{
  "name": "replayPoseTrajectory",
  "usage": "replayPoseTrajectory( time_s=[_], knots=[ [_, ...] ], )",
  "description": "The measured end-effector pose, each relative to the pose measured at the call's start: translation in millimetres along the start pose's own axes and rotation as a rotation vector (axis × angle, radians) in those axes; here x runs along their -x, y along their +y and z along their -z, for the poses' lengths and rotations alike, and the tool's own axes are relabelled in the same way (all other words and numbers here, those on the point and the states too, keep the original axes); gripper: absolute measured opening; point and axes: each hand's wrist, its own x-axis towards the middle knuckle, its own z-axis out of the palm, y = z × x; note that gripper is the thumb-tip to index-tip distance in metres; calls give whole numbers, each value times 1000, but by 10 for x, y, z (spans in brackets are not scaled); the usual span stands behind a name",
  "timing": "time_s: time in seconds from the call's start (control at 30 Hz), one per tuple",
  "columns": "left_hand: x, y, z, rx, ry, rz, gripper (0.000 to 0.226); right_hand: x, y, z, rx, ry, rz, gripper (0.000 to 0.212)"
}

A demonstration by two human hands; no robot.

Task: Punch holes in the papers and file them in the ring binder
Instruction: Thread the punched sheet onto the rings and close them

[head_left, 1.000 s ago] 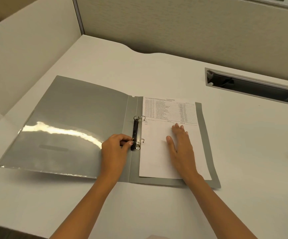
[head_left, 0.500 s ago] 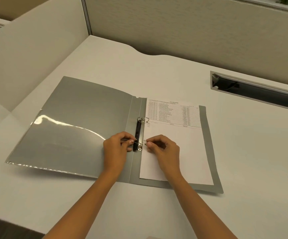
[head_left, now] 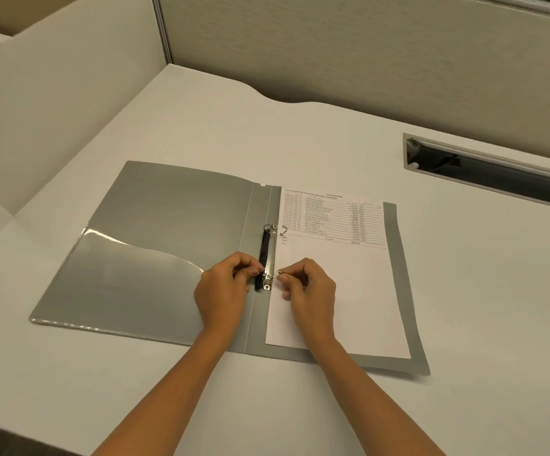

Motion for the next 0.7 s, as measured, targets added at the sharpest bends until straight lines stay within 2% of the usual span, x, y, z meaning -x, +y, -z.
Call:
replayPoseTrajectory(
  time_s=[0.1,0.27,0.4,0.6,0.7],
  knots=[
    [3,6,-4,-27,5,-14,30,5,23,-33,62,24,11,14],
    [-5,23,1,-5,-1,22,24,6,4,-45,232,39,69,16],
    [14,80,-4,-61,-16,30,29,5,-21,-58,368,32,104,15],
    [24,79,1,-39,-35,38,23,20,-5,-54,357,47,129,15],
    [-23,58,35,-13,-116,50,25,28,2,-48,358,47,160,15]
  ],
)
